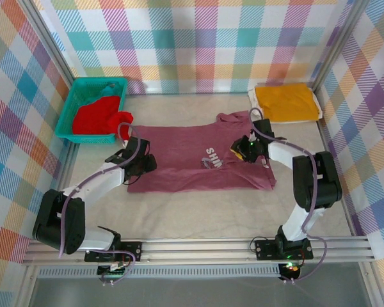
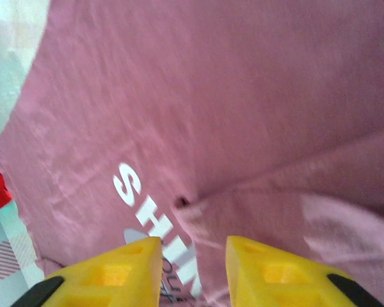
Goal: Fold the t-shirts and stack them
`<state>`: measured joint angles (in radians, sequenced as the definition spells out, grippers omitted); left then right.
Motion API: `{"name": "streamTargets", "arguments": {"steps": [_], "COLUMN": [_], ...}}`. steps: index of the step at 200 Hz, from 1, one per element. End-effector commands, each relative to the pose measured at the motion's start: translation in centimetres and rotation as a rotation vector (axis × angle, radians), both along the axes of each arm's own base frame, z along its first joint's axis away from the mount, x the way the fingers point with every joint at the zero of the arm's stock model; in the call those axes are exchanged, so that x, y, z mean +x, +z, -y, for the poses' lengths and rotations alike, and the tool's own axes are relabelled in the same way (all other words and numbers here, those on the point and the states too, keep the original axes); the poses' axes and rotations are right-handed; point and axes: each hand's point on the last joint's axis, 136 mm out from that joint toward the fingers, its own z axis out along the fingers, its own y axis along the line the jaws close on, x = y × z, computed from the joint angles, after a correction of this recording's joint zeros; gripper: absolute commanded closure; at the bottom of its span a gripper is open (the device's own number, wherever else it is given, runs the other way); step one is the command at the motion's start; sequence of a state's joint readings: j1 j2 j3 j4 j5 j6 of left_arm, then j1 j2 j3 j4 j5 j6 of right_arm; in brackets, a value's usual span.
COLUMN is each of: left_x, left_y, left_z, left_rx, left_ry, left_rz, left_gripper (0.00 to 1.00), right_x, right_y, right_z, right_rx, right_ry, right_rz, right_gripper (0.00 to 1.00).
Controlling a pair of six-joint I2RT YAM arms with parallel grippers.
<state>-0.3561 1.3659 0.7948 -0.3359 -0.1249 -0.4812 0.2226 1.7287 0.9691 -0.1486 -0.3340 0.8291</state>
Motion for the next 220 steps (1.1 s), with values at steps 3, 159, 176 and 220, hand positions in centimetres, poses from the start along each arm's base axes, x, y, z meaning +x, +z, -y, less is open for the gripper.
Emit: {"name": "streamTargets", "arguments": {"steps": [3, 159, 176, 220], "left_x": [0.2, -1.0, -1.1, -1.0], "left_y": [-0.6, -1.1, -1.1, -1.3], "left_z": [0.8, -0.4, -0.5, -0.5], "left_rx": [-0.026, 0.026, 0.03, 0.032], "left_ry": [-0.022, 0.002, 0.005, 0.005], "left_rz": [-0.003, -0.015, -0.015, -0.017], "left_gripper": [0.49, 0.49, 0.49, 0.49], "right_x": [-0.9, 5.4, 5.9, 8.4], "right_y": [-0.5, -1.2, -0.7, -1.2], "right_z": [-1.3, -0.6, -0.3, -1.1], "right_rx": [0.076, -0.114, -0.145, -0.155], "right_ry": [-0.007, -0.081, -0.081, -0.04], "right_rz": [-0.024, 0.097, 0.113, 0.155], "right_gripper": [0.63, 0.6, 0.6, 0.65]}}
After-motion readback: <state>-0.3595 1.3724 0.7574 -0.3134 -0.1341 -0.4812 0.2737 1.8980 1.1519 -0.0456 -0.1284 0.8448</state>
